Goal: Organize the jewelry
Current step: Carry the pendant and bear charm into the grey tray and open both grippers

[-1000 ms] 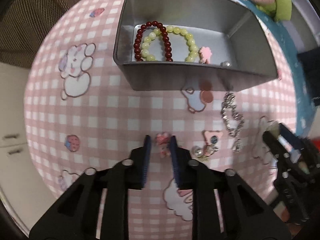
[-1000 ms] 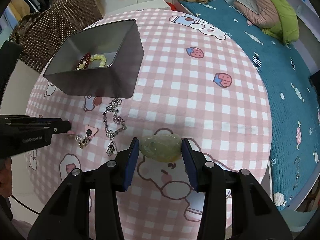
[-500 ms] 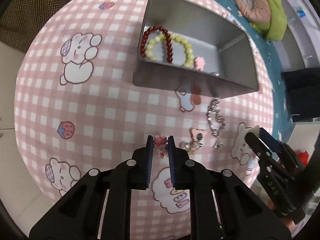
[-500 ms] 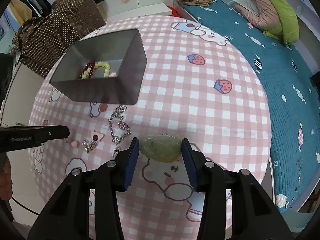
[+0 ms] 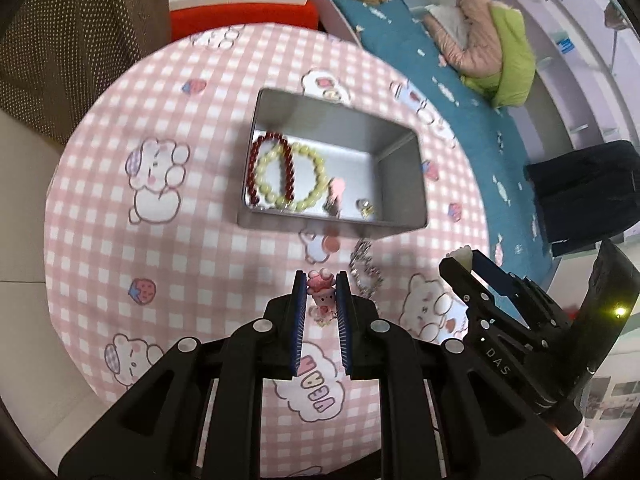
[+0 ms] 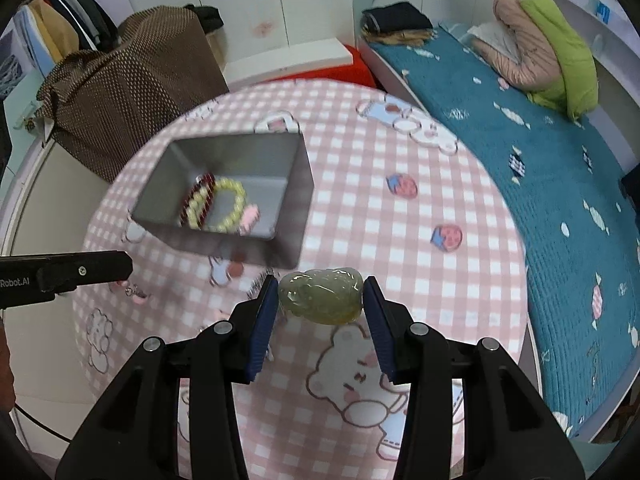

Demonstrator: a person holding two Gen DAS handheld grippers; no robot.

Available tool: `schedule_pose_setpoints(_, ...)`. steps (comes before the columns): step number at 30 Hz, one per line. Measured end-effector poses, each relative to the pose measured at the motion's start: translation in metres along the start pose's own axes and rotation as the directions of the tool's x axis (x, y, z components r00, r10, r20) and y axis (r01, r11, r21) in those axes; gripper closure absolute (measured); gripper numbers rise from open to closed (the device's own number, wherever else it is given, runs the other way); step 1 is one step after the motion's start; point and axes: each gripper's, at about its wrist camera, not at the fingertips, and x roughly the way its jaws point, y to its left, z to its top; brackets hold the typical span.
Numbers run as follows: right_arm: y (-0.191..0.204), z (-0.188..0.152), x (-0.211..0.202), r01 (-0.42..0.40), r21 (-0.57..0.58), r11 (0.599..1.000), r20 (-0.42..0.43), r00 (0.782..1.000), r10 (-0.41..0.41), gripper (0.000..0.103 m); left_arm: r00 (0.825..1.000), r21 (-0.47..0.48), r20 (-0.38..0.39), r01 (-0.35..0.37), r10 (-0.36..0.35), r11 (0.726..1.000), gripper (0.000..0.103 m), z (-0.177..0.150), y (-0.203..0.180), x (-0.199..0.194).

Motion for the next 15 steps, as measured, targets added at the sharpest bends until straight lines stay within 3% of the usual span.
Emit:
schedule_pose_setpoints(7, 0.007, 0.025, -0.010, -0.015, -0.011, 1.000, 0.058, 0.998, 0.015, 0.062, 0.998, 0.025, 0.047, 0.034, -0.035, 0.999, 0.089, 0.019, -0.011, -0.014)
schedule_pose_setpoints(15, 0.014, 0.050, -0.002, -0.056, -0.012, 0.998, 0.071, 0.996, 0.057, 0.062, 0.997, 0.012, 0.045, 0.067, -0.068, 0.998, 0.089, 0.047, -0.015, -0.007)
